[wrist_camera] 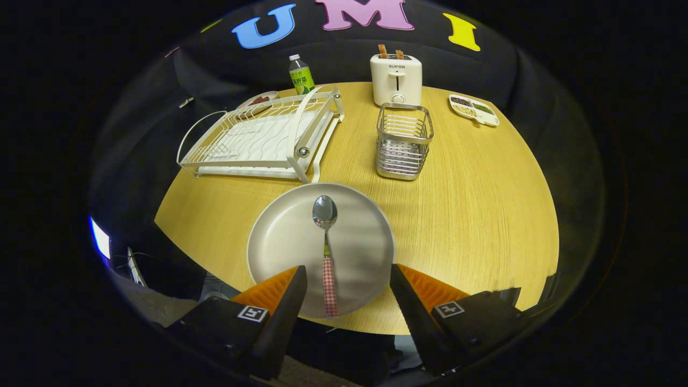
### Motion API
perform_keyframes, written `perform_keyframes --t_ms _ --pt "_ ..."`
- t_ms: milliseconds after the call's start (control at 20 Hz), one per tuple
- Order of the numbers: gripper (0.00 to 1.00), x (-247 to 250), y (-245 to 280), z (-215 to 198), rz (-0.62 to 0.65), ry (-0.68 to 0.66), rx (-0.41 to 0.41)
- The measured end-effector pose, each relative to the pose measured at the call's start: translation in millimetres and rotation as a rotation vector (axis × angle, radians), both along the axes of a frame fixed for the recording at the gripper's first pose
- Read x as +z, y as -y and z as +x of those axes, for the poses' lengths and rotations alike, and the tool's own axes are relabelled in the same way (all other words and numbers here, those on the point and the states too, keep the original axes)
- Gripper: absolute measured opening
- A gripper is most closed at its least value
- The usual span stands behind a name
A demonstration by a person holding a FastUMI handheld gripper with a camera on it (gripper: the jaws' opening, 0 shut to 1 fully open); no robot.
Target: Take the plate from the dish rack, then take the spoon from the basket and place it into the plate.
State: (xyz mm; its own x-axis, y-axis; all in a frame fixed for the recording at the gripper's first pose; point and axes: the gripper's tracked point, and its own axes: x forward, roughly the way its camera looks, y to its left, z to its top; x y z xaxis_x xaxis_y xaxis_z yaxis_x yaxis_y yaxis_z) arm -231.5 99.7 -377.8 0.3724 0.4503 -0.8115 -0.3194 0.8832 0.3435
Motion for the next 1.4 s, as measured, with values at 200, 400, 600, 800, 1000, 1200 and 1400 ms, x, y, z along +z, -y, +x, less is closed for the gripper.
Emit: perform_keyframes --t_ms 200,400,600,800,1000,1200,1400 --pt "1.0 7 9 10 -0.046 0.052 -0.002" --pt "1.0 43 16 38 -0.072 0.169 -0.021" --pt "0.98 100 22 78 -0.063 0.308 -0.062" --pt "0.97 153 28 111 -0.032 0.416 -0.098" --pt "0.97 191 38 131 -0.025 0.502 -0.13" --pt "0.97 225 53 142 -0.033 0.587 -0.17" --pt "0.97 255 67 149 -0.054 0.679 -0.186"
